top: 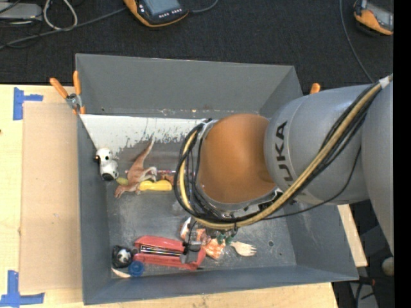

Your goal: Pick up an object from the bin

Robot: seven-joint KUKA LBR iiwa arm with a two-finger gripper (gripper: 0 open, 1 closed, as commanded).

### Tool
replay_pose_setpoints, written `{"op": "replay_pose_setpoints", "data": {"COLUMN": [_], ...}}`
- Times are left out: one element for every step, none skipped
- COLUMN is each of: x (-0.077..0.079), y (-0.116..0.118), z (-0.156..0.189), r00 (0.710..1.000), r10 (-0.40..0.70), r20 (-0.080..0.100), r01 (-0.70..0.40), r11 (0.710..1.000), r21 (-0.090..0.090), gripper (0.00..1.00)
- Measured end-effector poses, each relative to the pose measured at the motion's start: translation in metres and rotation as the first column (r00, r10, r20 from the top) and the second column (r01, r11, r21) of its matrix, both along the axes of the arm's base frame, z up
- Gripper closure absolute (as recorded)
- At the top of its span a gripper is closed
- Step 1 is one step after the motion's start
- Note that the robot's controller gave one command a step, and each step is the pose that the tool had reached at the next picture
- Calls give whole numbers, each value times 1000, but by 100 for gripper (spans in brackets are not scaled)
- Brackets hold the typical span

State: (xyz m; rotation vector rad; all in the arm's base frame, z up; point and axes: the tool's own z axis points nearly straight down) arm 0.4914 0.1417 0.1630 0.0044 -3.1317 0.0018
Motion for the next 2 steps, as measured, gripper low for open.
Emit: {"op": "replay_pose_setpoints", "data": {"x": [2, -21], "y": [-1, -2], "z": [4, -42], "r00": [1000, 996], "r10": [-5, -94], "r20": [8, 3], "r01": [5, 94], "r11": [1000, 996], "r21": [1, 0], "gripper": [0, 0]}}
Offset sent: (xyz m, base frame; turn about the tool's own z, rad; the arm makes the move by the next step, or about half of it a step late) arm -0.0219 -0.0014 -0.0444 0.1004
